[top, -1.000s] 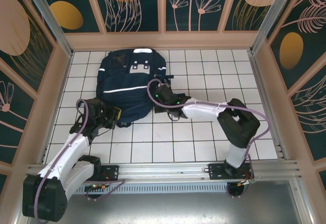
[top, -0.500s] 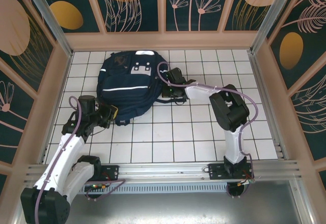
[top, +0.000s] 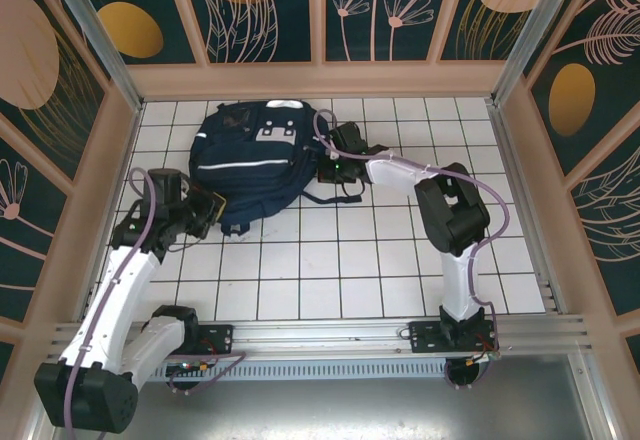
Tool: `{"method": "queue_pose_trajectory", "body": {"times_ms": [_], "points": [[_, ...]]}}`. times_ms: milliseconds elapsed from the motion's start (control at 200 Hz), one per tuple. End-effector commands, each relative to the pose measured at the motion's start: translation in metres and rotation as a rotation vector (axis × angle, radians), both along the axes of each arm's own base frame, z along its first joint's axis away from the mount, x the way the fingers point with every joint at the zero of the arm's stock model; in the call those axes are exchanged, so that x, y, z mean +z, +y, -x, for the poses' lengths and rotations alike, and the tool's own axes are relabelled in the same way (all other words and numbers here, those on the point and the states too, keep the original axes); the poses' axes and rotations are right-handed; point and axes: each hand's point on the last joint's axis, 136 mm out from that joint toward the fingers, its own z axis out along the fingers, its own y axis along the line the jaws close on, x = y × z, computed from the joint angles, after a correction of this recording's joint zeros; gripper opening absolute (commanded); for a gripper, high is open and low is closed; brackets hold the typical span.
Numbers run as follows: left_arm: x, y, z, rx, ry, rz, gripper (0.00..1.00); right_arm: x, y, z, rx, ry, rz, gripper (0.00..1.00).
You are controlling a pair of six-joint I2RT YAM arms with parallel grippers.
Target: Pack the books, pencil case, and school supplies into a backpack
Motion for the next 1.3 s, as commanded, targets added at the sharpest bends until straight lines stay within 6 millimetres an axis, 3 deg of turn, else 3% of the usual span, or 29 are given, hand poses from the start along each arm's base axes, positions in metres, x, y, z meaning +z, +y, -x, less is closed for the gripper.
{"method": "queue_pose_trajectory", "body": {"times_ms": [0, 75, 90, 145, 250, 310, 480, 610, 725, 851, 911, 951, 1071, 1166, 1251, 1296], "points": [[0.036, 0.045, 0.014, 0.111, -0.046, -0.196, 0.00, 0.029, -0.127, -0.086, -0.424, -0.174, 0.205, 0.00], [0.036, 0.047, 0.019, 0.110, -0.045, -0.209, 0.00, 0.017, -0.147, -0.101, -0.477, -0.143, 0.223, 0.00], [0.047, 0.046, 0.017, 0.111, -0.073, -0.207, 0.00, 0.013, -0.152, -0.103, -0.493, -0.129, 0.227, 0.00], [0.051, 0.043, 0.017, 0.093, -0.085, -0.198, 0.00, 0.003, -0.167, -0.109, -0.534, -0.087, 0.226, 0.00], [0.053, 0.029, 0.011, 0.044, -0.114, -0.133, 0.00, 0.004, -0.170, -0.112, -0.533, -0.095, 0.201, 0.00], [0.042, 0.022, 0.010, 0.024, -0.102, -0.096, 0.00, 0.006, -0.170, -0.110, -0.527, -0.106, 0.211, 0.00], [0.036, -0.013, -0.002, -0.041, -0.159, 0.104, 0.00, 0.021, -0.181, -0.099, -0.539, -0.134, 0.235, 0.00], [0.031, -0.043, -0.004, -0.054, -0.188, 0.178, 0.00, 0.022, -0.203, -0.095, -0.567, -0.127, 0.255, 0.00], [0.013, -0.076, -0.003, -0.112, -0.142, 0.212, 0.00, 0.020, -0.225, -0.096, -0.605, -0.110, 0.280, 0.00], [0.001, -0.094, -0.003, -0.139, -0.120, 0.179, 0.00, 0.018, -0.243, -0.093, -0.643, -0.095, 0.310, 0.00], [-0.006, -0.094, -0.004, -0.138, -0.102, 0.156, 0.00, 0.017, -0.247, -0.092, -0.647, -0.085, 0.316, 0.13], [-0.011, -0.092, -0.005, -0.137, -0.096, 0.132, 0.08, 0.018, -0.247, -0.090, -0.646, -0.085, 0.316, 0.23], [-0.023, -0.081, -0.009, -0.130, -0.074, 0.014, 0.59, 0.035, -0.246, -0.084, -0.641, -0.113, 0.286, 0.49], [-0.024, -0.075, -0.013, -0.152, -0.057, -0.087, 0.80, 0.055, -0.247, -0.076, -0.643, -0.149, 0.269, 0.56], [-0.019, -0.066, -0.020, -0.170, -0.057, -0.201, 0.97, 0.078, -0.251, -0.063, -0.651, -0.191, 0.250, 0.70], [-0.012, -0.058, -0.026, -0.177, -0.071, -0.283, 0.99, 0.089, -0.251, -0.054, -0.648, -0.215, 0.230, 0.75]]}}
